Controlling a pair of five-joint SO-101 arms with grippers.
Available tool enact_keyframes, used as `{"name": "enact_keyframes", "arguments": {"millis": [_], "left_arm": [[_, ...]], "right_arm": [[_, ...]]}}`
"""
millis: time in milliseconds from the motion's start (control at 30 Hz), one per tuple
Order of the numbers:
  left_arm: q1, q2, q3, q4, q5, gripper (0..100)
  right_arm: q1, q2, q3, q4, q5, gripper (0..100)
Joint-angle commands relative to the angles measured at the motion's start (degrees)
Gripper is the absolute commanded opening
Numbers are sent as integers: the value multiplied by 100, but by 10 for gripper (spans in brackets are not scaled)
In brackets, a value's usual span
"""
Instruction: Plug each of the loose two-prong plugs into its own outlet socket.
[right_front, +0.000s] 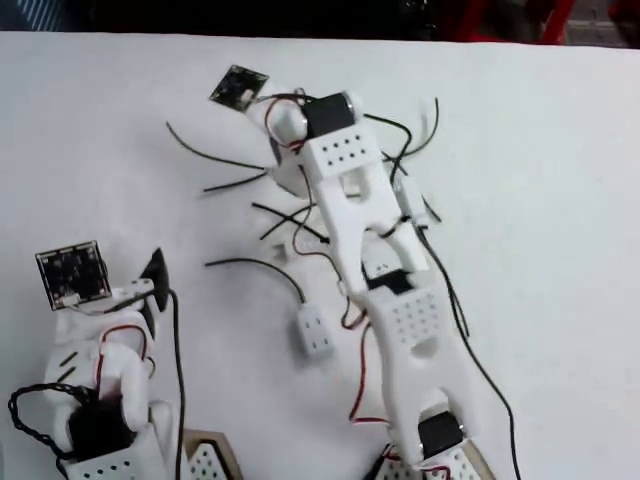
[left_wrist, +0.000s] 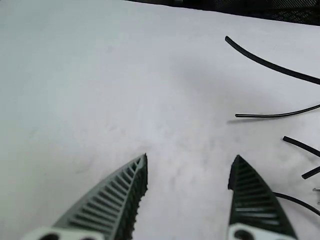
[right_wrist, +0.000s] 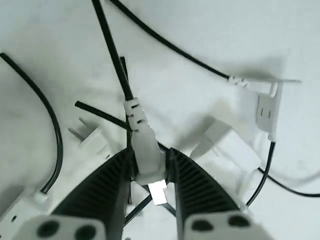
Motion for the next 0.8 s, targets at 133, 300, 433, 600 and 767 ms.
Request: {"name": "enact_keyframes", "arguments": {"millis": [133, 300, 433, 600, 767], "left_arm": [[-48, -31, -26, -132, 9, 267], [-48, -31, -26, -132, 9, 267], [-48, -31, -26, -132, 9, 267], [-48, -31, -26, -132, 9, 267], [-48, -31, -26, -132, 9, 267]], "right_arm": [[462, -2123, 2532, 4, -202, 17], [585, -3240, 4360, -22, -202, 17], [699, -3890, 5855, -567, -202, 17], [822, -4242, 7727, -1842, -185, 17], [804, -4251, 8712, -2589, -158, 17]]}}
